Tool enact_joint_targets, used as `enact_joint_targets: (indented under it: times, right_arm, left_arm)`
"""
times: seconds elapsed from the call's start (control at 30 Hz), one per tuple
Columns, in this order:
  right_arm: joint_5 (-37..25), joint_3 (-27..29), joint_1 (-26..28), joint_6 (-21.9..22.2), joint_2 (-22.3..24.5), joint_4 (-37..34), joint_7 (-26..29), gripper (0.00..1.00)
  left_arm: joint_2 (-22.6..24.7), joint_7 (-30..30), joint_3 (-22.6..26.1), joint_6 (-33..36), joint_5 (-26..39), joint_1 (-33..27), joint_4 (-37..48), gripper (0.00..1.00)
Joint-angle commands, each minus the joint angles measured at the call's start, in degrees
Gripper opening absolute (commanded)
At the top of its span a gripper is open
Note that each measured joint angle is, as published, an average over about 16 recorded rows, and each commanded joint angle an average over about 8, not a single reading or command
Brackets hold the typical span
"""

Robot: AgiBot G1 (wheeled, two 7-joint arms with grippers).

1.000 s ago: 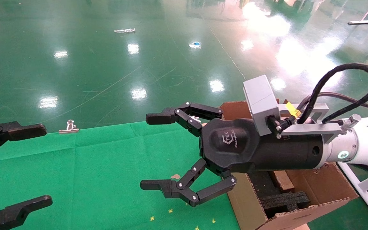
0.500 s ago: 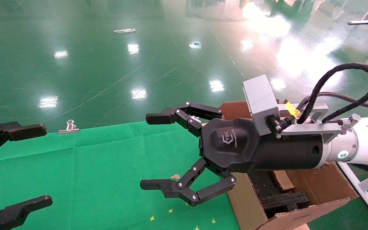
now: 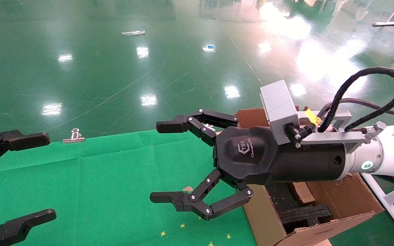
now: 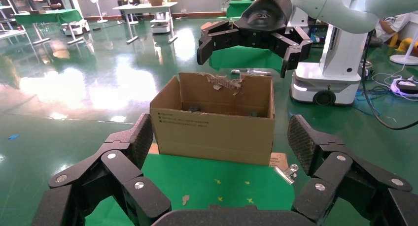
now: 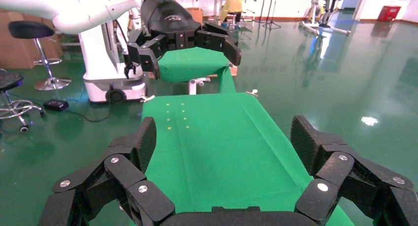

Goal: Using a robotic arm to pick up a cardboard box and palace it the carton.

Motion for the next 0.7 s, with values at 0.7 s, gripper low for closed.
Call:
enact_joint_targets:
  times: [0.7]
  right_arm:
    - [0.0,-0.01,0.02,0.0,0.0,0.0,0.0,1.0]
  left_arm:
    - [0.0,0.0,0.0,0.0,0.0,0.0,0.0,1.0]
